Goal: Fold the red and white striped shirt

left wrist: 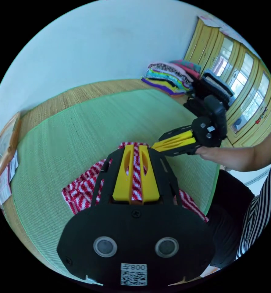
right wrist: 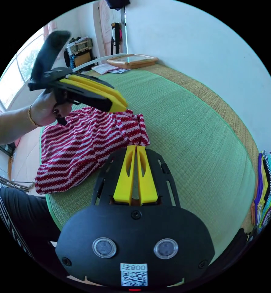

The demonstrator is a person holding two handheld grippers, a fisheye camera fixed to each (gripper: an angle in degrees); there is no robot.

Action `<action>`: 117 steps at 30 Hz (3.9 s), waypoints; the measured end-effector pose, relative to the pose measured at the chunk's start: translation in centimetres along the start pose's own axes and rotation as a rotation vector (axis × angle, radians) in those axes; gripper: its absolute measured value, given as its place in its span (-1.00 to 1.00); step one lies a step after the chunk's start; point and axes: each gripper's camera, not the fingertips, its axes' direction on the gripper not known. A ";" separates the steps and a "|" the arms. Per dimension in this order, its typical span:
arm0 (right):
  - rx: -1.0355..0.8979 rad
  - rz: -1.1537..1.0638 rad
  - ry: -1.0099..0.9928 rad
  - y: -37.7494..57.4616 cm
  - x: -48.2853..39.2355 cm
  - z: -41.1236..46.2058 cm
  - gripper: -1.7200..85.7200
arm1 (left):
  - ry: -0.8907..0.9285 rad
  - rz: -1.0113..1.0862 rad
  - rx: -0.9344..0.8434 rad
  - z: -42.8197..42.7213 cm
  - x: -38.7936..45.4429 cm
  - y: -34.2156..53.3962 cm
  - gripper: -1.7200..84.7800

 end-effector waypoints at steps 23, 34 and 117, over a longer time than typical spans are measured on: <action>0.031 0.313 -0.376 9.9 13.8 8.3 -0.88 | -0.020 0.147 -0.180 6.1 1.9 -3.9 -0.84; 0.111 0.793 -0.823 18.2 24.2 16.3 -0.79 | -0.045 0.155 -0.160 6.7 2.5 -3.3 -0.83; 0.012 0.523 -0.509 6.8 20.0 2.5 -0.96 | 0.006 -0.335 0.064 2.7 -6.5 16.3 -0.90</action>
